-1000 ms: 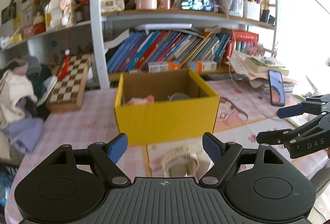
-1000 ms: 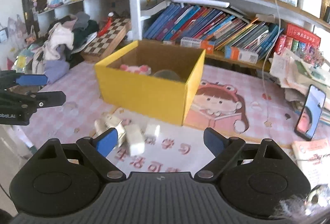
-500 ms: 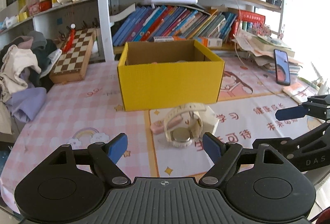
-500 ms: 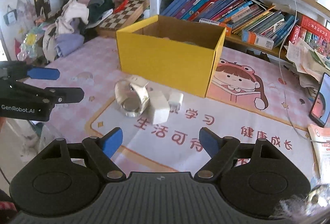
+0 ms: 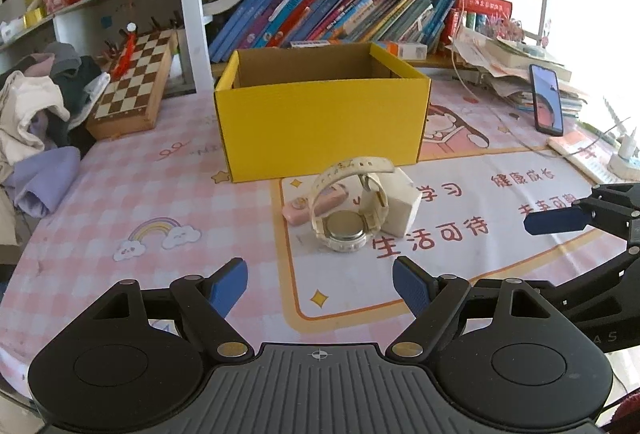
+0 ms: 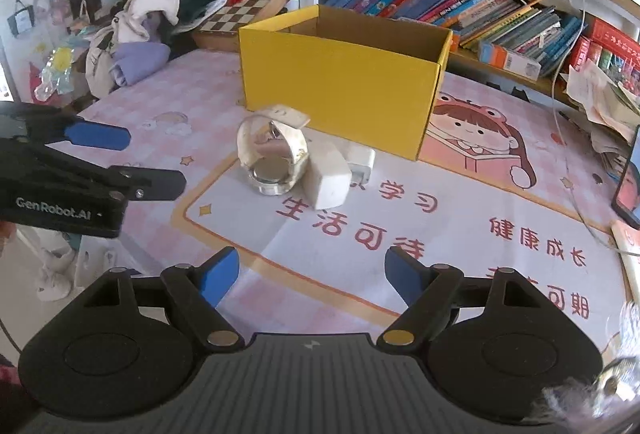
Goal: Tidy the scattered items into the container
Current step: 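Move the left tool toward the white watch while the right tool approaches the white power bank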
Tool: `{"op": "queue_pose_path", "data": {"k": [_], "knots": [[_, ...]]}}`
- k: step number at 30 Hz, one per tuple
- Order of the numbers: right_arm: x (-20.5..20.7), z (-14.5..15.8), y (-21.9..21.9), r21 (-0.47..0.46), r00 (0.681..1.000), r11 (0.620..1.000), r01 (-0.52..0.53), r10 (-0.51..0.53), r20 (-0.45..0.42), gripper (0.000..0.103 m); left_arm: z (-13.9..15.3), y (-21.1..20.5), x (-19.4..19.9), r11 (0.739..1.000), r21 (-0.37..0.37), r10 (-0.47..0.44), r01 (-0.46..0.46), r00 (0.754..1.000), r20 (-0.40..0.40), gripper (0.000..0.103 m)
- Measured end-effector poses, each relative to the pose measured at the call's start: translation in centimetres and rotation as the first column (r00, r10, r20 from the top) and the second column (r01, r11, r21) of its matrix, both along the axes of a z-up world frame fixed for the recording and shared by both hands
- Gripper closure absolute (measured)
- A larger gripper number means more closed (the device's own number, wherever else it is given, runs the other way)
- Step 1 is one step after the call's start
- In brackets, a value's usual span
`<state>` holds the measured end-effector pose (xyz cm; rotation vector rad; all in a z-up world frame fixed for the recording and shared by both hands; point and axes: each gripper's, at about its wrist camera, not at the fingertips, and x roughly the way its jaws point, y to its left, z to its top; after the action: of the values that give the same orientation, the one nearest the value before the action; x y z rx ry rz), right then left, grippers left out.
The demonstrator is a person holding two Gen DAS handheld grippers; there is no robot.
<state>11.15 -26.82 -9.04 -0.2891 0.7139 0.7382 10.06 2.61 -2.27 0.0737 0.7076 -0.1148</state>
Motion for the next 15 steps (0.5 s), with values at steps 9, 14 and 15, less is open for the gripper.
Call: {"op": "queue_pose_path", "data": {"k": [9, 14, 15], "knots": [[1.4, -0.3, 0.4, 0.009, 0.999, 1.0, 0.029, -0.029, -0.033, 0.039, -0.8, 0.3, 1.0, 1.0, -0.013, -0.022, 0.021, 0.999, -0.034, 0.021], [1.9, -0.5, 1.0, -0.003, 0.999, 0.999, 0.032, -0.032, -0.041, 0.043, -0.9, 0.7, 1.7, 1.0, -0.018, -0.014, 0.014, 0.999, -0.041, 0.021], [2.0, -0.6, 1.1, -0.006, 0.999, 0.999, 0.033, -0.034, -0.043, 0.044, -1.0, 0.7, 1.9, 1.0, -0.018, -0.016, 0.016, 0.999, -0.044, 0.021]]}}
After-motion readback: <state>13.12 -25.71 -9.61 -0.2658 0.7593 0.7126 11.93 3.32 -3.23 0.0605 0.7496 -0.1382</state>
